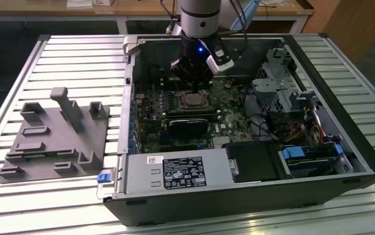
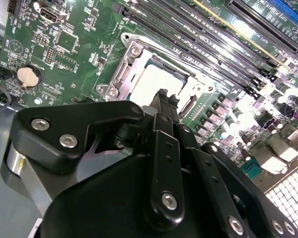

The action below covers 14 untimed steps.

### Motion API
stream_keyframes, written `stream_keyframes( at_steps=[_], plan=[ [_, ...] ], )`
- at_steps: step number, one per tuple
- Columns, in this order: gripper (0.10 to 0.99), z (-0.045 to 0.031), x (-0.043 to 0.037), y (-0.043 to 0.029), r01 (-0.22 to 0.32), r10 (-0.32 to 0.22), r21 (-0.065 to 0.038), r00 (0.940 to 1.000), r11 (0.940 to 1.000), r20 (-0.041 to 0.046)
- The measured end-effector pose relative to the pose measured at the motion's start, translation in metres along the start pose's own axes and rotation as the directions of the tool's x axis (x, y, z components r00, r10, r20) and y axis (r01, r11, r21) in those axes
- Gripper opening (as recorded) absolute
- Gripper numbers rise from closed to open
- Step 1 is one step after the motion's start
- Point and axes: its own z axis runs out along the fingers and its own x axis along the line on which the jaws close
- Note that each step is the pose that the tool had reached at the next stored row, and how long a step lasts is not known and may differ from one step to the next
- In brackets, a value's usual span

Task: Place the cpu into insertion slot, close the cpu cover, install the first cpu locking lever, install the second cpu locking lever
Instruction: 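Close the cpu cover, then install the first cpu locking lever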

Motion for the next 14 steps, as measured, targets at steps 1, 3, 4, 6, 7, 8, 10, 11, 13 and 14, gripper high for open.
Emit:
stream_keyframes(
  at_steps=[1,3,4,6,7,8,10,11,13,14],
  plan=[
    [0.106,-0.0001,0.0,0.0,0.0,0.0,0.0,1.0,1.0,-0.0001],
    [0.106,-0.0001,0.0,0.0,0.0,0.0,0.0,1.0,1.0,-0.0001],
    [0.106,-0.0001,0.0,0.0,0.0,0.0,0.0,1.0,1.0,-0.0001],
    [0.106,-0.0001,0.0,0.0,0.0,0.0,0.0,1.0,1.0,-0.0001],
    [0.106,-0.0001,0.0,0.0,0.0,0.0,0.0,1.0,1.0,-0.0001],
    [0.106,-0.0001,0.0,0.0,0.0,0.0,0.0,1.0,1.0,-0.0001],
    [0.106,-0.0001,0.0,0.0,0.0,0.0,0.0,1.0,1.0,-0.0001],
    [0.106,-0.0001,0.0,0.0,0.0,0.0,0.0,1.0,1.0,-0.0001],
    [0.106,-0.0001,0.0003,0.0,0.0,0.0,0.001,1.0,1.0,-0.0001],
    [0.106,-0.0001,0.0014,0.0,0.0,0.0,0.0,1.0,1.0,0.0]
  ],
)
